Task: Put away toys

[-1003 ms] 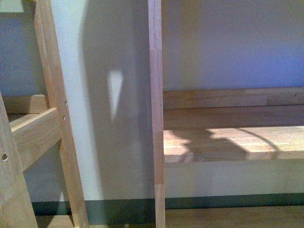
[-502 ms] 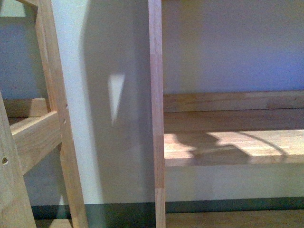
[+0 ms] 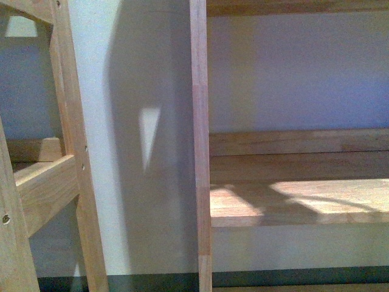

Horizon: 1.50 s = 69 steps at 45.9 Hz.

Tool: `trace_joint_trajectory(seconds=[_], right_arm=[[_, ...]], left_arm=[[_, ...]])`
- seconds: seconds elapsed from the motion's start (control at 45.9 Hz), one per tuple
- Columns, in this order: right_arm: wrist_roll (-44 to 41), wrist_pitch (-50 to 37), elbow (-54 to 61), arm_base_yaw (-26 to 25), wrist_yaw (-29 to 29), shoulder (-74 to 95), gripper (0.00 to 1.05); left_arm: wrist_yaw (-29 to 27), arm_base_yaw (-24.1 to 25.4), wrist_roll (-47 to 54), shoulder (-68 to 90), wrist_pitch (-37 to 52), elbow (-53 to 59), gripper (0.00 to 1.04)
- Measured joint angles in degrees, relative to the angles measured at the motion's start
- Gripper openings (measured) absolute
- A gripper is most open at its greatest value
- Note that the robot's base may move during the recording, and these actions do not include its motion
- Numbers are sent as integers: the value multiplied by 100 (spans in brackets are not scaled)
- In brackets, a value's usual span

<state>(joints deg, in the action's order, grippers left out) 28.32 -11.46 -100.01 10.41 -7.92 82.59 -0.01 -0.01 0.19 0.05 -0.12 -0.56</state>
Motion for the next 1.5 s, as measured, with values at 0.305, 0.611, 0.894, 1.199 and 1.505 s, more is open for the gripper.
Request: trace_joint_trajectory(seconds=[0.305, 0.611, 0.894, 1.199, 1.505], right_arm=[[-640, -544, 2065, 94, 282, -1714, 98], [-1447, -92, 3733, -212, 560, -3414, 98], [-1611, 1523, 5805, -428, 490, -5495, 98], [-2269, 581, 7720, 433, 1650, -6553, 98], [-2570, 1161, 8758, 702, 2380, -7099, 84]], left_arm=[[0, 0, 0, 0, 0, 0, 99], [0, 0, 0, 0, 0, 0, 99], [0, 0, 0, 0, 0, 0, 99], [0, 0, 0, 0, 0, 0, 99], [0, 0, 0, 0, 0, 0, 99]])
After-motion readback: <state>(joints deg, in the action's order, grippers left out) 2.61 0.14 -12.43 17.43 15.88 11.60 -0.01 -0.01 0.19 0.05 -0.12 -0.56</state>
